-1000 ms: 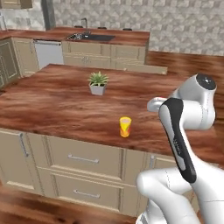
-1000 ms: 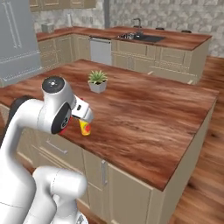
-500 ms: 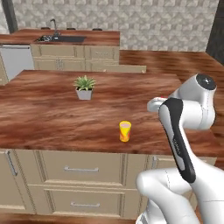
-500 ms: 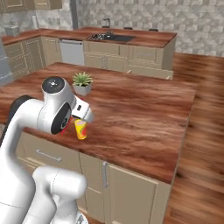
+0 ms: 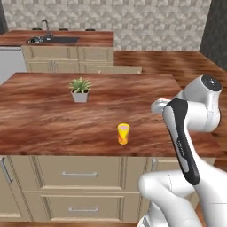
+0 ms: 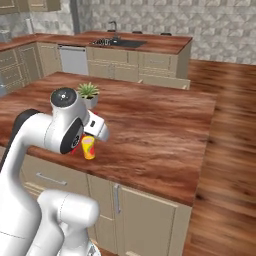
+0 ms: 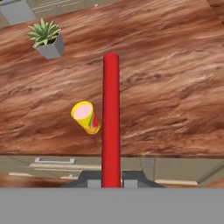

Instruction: Pick up the straw from the left drawer and put it inside the smoothie cup.

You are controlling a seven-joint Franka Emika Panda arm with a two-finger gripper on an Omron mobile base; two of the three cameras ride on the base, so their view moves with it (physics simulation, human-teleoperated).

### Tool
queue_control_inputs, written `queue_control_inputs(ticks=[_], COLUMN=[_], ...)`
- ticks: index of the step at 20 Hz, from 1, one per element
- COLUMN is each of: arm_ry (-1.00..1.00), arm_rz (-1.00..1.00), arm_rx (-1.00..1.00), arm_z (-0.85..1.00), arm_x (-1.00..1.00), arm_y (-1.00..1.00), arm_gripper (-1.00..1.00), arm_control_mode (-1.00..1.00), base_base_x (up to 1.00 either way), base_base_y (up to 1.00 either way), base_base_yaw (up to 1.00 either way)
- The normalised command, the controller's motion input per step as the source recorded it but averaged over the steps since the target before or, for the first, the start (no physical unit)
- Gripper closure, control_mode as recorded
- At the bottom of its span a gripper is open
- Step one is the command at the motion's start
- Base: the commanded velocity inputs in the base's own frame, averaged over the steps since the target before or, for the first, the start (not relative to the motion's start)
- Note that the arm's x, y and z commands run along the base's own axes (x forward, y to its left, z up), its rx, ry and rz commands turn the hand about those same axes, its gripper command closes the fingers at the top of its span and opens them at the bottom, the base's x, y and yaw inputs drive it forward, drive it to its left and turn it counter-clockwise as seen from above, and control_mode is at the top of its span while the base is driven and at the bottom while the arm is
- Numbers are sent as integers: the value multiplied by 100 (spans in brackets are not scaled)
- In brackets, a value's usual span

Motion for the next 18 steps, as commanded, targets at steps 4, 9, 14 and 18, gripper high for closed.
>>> queue_control_inputs(ticks=[4,9,14,18], arm_ry=[0,0,0,0], arm_rz=[0,0,0,0], arm_rx=[0,0,0,0], arm_z=[0,0,0,0], arm_x=[0,0,0,0], arm_y=[0,0,0,0], arm_gripper=[100,100,100,100], arm_control_mode=[100,100,100,100], base_base_x=[4,26,29,34], base_base_y=[36,53,39,25], base_base_yaw=[-10,-18,-21,-20])
